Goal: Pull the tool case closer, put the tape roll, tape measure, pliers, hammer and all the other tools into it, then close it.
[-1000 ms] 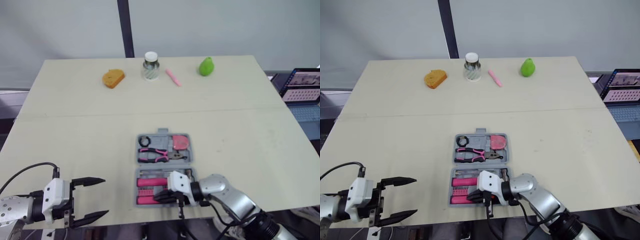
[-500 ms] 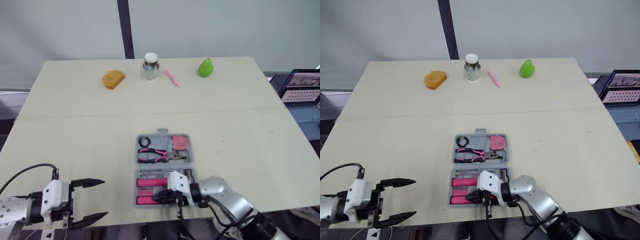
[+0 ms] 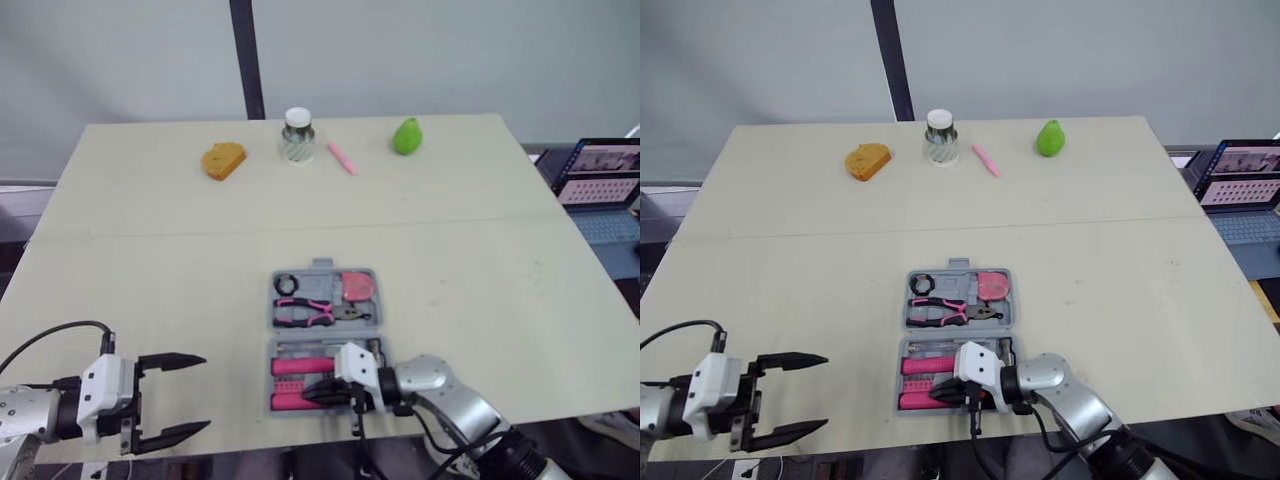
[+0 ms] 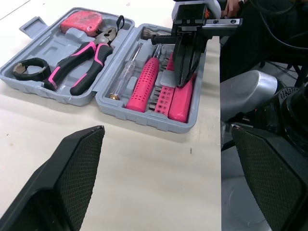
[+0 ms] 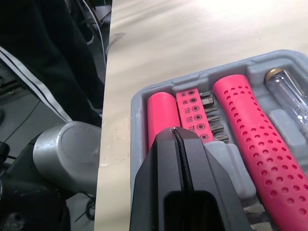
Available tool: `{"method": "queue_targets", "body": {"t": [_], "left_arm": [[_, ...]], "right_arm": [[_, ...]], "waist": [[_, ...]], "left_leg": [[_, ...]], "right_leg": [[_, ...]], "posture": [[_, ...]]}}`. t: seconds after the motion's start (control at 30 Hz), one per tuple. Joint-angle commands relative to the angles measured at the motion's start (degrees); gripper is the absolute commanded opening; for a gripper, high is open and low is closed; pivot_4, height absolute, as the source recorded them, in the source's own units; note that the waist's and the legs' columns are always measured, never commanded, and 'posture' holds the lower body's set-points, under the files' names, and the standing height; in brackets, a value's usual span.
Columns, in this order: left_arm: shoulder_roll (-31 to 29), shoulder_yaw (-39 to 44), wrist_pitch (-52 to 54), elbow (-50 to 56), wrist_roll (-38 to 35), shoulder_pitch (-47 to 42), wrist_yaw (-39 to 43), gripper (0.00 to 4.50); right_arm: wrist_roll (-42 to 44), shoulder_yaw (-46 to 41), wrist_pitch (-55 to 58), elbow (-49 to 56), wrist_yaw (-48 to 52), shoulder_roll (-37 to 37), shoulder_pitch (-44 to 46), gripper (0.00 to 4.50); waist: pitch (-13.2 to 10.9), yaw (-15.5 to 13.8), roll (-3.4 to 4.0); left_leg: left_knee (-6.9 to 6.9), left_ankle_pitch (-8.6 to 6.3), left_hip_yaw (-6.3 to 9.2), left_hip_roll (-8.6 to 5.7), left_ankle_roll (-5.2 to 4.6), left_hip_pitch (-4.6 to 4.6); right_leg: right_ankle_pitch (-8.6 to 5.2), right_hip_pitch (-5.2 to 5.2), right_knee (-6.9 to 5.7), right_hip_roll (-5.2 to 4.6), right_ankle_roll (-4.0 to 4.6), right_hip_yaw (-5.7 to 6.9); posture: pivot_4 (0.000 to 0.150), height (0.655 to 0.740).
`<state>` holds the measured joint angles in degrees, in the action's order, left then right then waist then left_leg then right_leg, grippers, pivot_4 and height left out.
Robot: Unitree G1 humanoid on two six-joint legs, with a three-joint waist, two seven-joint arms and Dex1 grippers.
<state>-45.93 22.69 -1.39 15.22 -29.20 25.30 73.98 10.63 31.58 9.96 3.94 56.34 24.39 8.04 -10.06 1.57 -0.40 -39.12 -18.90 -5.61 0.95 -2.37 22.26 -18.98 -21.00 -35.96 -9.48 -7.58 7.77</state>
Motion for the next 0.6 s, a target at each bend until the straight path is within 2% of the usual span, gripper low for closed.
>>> {"method": "queue_targets", "body": {"t": [0.03,0.3,0.6], "left_arm": [[-0.6,1.7,-0.8,0.3,-0.8,-0.1,0.6,4.50],[-0.3,1.4,-1.0,0.1,-0.7,-0.1,0.7,4.50],[0.6,0.0,-1.5,0.3,-0.3,-0.3,0.1,4.50]], "right_arm": [[-4.6,1.3,0.3,-6.1,-1.3,1.0,-1.7,0.04],[-4.3,0.3,-0.6,-4.9,-1.6,0.6,-2.3,0.04],[-1.5,-3.2,3.8,6.3,-1.4,1.5,-1.7,0.04]], "waist": [[0.0,0.0,-0.02],[0.2,0.0,-0.10],[0.1,-0.1,0.00]], "left_leg": [[0.00,0.00,0.00,0.00,0.00,0.00],[0.00,-0.05,0.05,0.00,0.03,-0.13],[0.00,-0.07,0.08,0.00,0.02,-0.10]], "right_leg": [[0.00,0.00,-0.01,-0.01,0.00,0.00],[-0.01,0.16,0.02,-0.02,0.01,0.00],[-0.01,0.17,0.06,-0.07,0.02,0.00]], "posture": [[0.150,0.6950],[0.150,0.6950],[0.150,0.6950]]}}
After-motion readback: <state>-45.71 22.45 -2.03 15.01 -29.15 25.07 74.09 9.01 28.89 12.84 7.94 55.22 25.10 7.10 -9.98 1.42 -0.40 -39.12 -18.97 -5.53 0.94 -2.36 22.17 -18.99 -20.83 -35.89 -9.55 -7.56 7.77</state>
